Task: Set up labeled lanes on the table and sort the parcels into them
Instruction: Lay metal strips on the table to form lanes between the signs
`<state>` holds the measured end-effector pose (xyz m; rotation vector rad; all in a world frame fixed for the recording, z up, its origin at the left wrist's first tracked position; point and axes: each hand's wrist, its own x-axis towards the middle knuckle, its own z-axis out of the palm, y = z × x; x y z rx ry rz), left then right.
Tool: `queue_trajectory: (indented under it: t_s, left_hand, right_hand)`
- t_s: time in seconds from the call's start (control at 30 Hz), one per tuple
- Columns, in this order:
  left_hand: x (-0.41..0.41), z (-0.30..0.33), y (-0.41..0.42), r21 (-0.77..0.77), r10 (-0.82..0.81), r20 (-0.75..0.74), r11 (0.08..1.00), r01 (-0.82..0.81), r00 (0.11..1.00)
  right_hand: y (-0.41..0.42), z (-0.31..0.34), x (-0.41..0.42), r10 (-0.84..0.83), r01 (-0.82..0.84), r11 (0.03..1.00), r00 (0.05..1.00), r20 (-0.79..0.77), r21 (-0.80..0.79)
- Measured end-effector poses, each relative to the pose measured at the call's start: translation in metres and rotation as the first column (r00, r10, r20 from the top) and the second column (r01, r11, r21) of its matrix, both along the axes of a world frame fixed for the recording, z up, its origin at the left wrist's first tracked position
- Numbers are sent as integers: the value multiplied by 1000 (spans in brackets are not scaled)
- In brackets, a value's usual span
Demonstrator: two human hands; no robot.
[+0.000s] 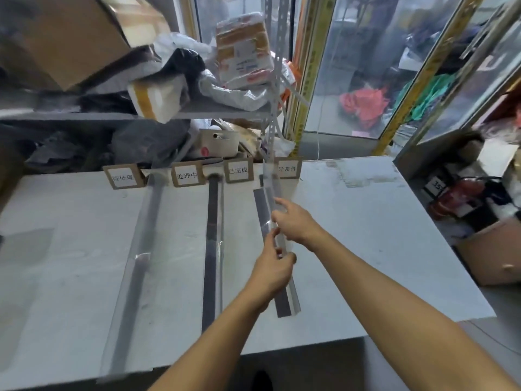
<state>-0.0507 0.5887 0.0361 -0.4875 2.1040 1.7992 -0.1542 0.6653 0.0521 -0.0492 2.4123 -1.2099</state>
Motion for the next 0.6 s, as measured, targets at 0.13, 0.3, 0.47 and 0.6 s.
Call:
queue_trajectory:
  t_s: [0.13,0.3,0.47,0.6]
  left_hand:
    - [21,-24,15,-57,-41,51,997,44,998]
    - [40,-45,25,-54,-55,87,997,59,995]
    - [49,-57,32,-62,-55,86,996,61,995]
    - [53,-65,38,-72,-54,100,996,61,994]
  right_hand:
    - [15,-27,16,35,-35,983,999,8,178]
    - [27,-53,32,74,-89,962,995,68,256]
    - [32,-64,39,80,-101,960,993,88,261]
    - [36,-68,40,-3,-37,970,987,163,242]
